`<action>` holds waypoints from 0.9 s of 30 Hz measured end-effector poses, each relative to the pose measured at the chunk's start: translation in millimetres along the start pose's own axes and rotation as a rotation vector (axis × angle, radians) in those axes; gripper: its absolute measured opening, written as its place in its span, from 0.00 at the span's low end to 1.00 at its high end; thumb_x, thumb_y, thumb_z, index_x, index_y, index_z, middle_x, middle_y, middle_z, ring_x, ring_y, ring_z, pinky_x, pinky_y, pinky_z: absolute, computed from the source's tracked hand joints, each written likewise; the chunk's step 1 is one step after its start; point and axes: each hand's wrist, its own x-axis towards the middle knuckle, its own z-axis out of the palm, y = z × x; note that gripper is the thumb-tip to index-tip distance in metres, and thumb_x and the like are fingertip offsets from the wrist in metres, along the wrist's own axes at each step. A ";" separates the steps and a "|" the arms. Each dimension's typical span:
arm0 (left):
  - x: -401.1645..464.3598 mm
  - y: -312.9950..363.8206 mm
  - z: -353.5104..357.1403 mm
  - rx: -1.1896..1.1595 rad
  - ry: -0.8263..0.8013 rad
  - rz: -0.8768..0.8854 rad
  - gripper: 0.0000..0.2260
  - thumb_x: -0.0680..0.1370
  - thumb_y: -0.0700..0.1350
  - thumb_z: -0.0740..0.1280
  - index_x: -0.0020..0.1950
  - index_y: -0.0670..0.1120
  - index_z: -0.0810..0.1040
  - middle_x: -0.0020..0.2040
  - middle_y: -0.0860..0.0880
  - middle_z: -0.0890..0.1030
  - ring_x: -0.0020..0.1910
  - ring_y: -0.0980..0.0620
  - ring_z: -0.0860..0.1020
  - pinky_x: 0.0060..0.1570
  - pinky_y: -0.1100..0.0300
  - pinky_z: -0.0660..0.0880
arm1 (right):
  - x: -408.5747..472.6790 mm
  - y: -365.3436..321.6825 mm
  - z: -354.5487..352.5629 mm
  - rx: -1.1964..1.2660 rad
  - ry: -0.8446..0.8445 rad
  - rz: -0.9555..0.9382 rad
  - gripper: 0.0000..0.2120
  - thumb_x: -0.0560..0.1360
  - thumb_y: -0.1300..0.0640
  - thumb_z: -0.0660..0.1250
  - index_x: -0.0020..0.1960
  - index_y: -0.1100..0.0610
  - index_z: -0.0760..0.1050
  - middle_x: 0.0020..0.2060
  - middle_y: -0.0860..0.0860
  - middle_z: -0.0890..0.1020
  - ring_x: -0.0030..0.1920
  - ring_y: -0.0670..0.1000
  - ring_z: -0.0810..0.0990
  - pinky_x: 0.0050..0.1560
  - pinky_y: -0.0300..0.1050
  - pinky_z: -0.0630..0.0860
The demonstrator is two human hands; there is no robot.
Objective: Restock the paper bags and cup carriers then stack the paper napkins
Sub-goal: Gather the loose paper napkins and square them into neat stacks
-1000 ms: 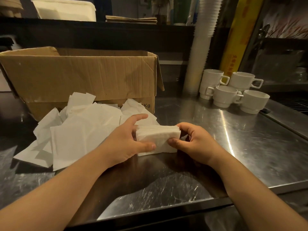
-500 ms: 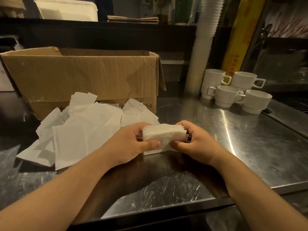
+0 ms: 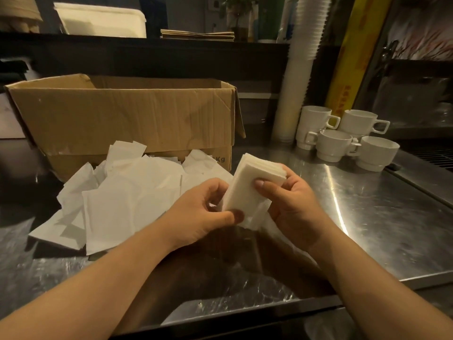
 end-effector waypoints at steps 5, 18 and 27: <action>1.1 -6.4 -6.5 -0.090 0.076 0.114 0.36 0.68 0.61 0.81 0.72 0.62 0.70 0.65 0.60 0.77 0.64 0.56 0.77 0.60 0.54 0.80 | 9.9 -27.8 5.8 -0.622 -0.145 -0.096 0.17 0.72 0.54 0.74 0.59 0.43 0.76 0.49 0.37 0.84 0.51 0.40 0.83 0.44 0.37 0.82; 2.3 -10.8 -5.0 0.199 -0.022 -0.041 0.23 0.73 0.52 0.79 0.66 0.62 0.75 0.59 0.62 0.81 0.60 0.58 0.78 0.67 0.56 0.77 | 5.7 -10.5 -33.0 -1.029 -0.226 0.018 0.26 0.68 0.52 0.82 0.60 0.38 0.74 0.54 0.37 0.80 0.57 0.41 0.78 0.54 0.37 0.80; 5.1 -11.2 1.3 0.151 -0.056 0.002 0.21 0.75 0.51 0.77 0.67 0.59 0.78 0.56 0.62 0.83 0.58 0.59 0.79 0.62 0.60 0.78 | -6.6 8.3 -43.3 -0.835 -0.212 -0.001 0.21 0.73 0.50 0.77 0.63 0.42 0.76 0.53 0.39 0.83 0.55 0.43 0.82 0.56 0.43 0.80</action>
